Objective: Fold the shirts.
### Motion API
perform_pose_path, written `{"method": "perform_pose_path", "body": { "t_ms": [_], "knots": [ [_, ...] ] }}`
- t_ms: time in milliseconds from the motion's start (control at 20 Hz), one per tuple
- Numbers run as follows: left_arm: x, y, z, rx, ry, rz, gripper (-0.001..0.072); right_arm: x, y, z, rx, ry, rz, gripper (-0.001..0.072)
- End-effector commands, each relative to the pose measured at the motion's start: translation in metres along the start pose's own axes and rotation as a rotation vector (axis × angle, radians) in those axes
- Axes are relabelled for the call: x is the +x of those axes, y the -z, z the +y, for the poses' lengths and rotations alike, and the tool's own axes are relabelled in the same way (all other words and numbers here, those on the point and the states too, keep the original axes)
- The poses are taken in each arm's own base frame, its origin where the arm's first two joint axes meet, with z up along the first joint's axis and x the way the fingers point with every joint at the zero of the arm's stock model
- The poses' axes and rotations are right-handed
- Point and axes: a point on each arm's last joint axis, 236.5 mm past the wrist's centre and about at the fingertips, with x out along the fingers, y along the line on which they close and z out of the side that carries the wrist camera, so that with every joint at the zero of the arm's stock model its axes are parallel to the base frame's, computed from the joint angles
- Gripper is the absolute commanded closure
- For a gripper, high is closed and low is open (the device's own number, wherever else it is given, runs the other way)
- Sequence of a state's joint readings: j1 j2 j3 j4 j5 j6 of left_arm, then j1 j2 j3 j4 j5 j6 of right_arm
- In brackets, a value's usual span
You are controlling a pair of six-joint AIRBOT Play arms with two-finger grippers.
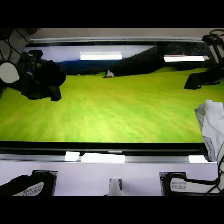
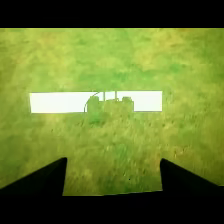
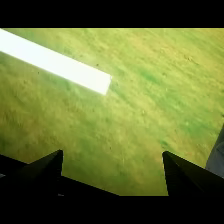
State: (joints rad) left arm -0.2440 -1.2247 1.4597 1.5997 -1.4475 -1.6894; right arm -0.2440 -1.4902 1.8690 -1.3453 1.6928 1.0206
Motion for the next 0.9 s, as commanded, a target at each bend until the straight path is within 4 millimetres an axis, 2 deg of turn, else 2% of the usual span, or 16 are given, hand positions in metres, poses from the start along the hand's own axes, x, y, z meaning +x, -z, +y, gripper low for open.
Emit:
{"method": "perform_pose_path", "body": {
  "t_ms": [0,750,800,850],
  "knots": [
    [0.000,0.000,0.000,0.000,0.000,0.000,0.0023,0.000,0.000,0.000,0.000,0.000,0.001,0.0042],
    [0.000,0.000,-0.004,-0.002,0.015,0.001,0.0024,0.000,-0.005,-0.001,0.000,0.002,-0.021,0.0042],
    [0.000,-0.003,-0.006,-0.004,0.027,-0.013,0.0024,0.000,-0.006,0.000,-0.001,-0.002,-0.026,0.0042],
    [0.000,-0.015,-0.008,-0.004,0.033,-0.062,0.0023,0.000,-0.007,0.002,-0.002,-0.009,-0.029,0.0042]
  ]
}}
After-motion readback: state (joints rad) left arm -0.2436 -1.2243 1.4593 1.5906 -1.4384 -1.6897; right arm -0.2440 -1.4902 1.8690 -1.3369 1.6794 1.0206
